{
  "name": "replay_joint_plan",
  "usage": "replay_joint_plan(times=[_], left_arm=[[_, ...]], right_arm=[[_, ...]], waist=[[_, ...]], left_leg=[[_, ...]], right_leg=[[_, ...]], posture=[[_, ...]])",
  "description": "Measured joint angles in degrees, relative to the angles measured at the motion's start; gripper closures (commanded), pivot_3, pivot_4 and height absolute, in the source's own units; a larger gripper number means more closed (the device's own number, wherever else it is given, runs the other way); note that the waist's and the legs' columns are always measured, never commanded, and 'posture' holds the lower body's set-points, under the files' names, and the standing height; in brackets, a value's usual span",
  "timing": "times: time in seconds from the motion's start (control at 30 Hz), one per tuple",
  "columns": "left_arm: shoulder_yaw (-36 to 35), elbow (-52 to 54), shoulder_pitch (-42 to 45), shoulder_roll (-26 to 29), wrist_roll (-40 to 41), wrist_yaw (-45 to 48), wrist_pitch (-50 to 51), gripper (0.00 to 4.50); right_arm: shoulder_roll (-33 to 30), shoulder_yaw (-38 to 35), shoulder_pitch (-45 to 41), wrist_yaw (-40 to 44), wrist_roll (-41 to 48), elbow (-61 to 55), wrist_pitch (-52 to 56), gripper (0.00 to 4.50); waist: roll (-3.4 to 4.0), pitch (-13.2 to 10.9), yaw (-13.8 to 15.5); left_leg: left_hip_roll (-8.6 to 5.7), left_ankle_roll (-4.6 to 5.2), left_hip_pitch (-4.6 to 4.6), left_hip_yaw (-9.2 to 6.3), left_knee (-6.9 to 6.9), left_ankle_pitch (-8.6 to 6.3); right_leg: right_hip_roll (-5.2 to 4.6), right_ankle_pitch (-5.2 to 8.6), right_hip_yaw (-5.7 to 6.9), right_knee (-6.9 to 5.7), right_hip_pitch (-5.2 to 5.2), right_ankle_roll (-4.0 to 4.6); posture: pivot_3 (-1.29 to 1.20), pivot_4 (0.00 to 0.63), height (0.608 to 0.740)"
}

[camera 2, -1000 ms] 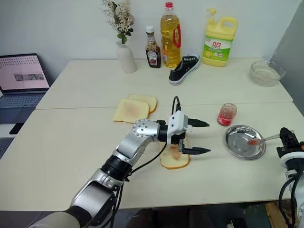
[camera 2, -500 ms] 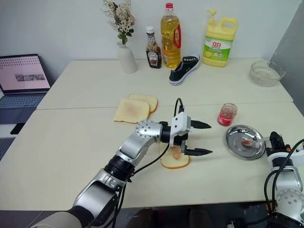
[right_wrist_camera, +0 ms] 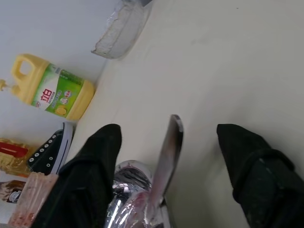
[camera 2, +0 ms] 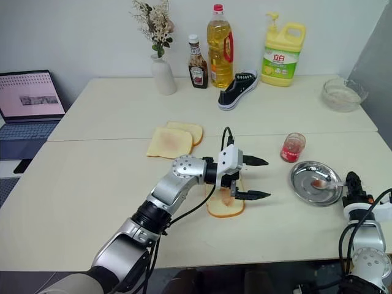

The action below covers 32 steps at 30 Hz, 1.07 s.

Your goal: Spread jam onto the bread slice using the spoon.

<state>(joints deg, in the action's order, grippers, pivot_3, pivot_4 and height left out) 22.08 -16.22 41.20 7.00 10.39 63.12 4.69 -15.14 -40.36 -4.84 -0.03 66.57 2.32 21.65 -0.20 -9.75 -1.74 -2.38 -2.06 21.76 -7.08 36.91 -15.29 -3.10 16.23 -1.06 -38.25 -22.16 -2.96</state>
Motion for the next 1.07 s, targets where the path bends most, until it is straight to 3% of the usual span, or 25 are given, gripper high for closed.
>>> replay_joint_plan(times=[0.03, 0.3, 0.37, 0.53, 0.7, 0.77, 0.93, 1.07], left_arm=[[-0.03, 0.01, -0.04, 0.13, 0.0, 0.0, -0.01, 0.0], [-0.75, 1.95, -1.37, 2.56, 0.57, 0.15, 0.51, 0.0], [-2.43, 3.49, -2.17, 6.41, 1.06, 1.11, 1.26, 0.0], [-7.58, 4.31, -3.05, 14.12, 2.68, 2.07, 5.21, 0.0], [-13.15, 6.5, -3.53, 20.97, 5.57, 1.52, 13.08, 0.0], [-15.28, 9.25, -5.56, 26.19, 6.43, 1.76, 16.96, 0.0], [-17.4, 13.6, -10.12, 34.99, 8.11, 5.1, 22.19, 0.0], [-18.16, 14.33, -11.33, 36.78, 9.24, 6.22, 23.14, 0.0]], right_arm=[[0.0, -0.05, -0.17, -0.05, 0.05, -0.26, 0.07, 0.01], [-2.56, -2.42, 2.95, -4.25, 2.5, -4.85, 3.1, 0.01], [-7.56, -4.02, 7.79, -6.96, 3.66, -11.75, 6.05, 0.01], [-17.95, -7.0, 15.48, -9.73, 5.98, -25.65, 12.15, 0.01], [-32.32, 0.67, 20.28, -0.7, 1.82, -37.63, 19.59, 0.01], [-38.06, 5.34, 19.7, 5.35, 1.99, -42.2, 21.82, 0.01], [-42.71, 15.22, 15.41, 16.44, -0.17, -44.84, 23.74, 0.01], [-42.33, 18.59, 14.88, 20.97, -5.92, -41.67, 23.21, 0.01]], waist=[[0.0, 0.0, 0.01], [0.06, 0.01, 0.04], [0.36, -0.02, 0.05], [0.22, -0.1, -0.26], [0.08, -0.2, -0.3], [0.06, -0.21, -0.51], [-0.29, -0.42, 0.24], [-0.46, -0.51, 1.33]], left_leg=[[0.0, 0.0, 0.0, 0.0, 0.02, 0.0], [0.04, 0.0, 0.03, 0.0, 0.0, 0.0], [-0.01, 0.0, 0.04, 0.03, -0.02, 0.0], [0.01, 0.01, -0.1, 0.0, 0.04, 0.0], [0.02, 0.12, -0.13, -0.03, 0.07, 0.07], [0.08, 0.12, -0.15, -0.07, 0.03, 0.07], [0.06, 0.11, 0.05, -0.23, 0.07, 0.07], [0.03, 0.1, 0.16, -0.31, 0.08, 0.07]], right_leg=[[0.0, 0.0, 0.0, 0.0, 0.0, -0.01], [-0.05, -0.01, -0.02, -0.08, -0.04, -0.02], [-0.09, 0.02, -0.08, -0.22, -0.12, -0.07], [0.09, 0.04, -0.01, -0.37, -0.07, -0.09], [0.12, 0.16, 0.03, -0.43, -0.06, -0.28], [0.12, 0.16, 0.06, -0.4, -0.05, -0.29], [-0.04, 0.0, 0.19, -0.23, -0.06, -0.02], [-0.08, -0.11, 0.23, 0.23, 0.06, -0.13]], posture=[[0.0, 0.15, 0.74], [0.0, 0.15, 0.74], [0.0, 0.15, 0.74], [0.0, 0.15, 0.74], [0.0, 0.15, 0.74], [0.0, 0.15, 0.74], [0.0, 0.15, 0.74], [0.0, 0.15, 0.74]])
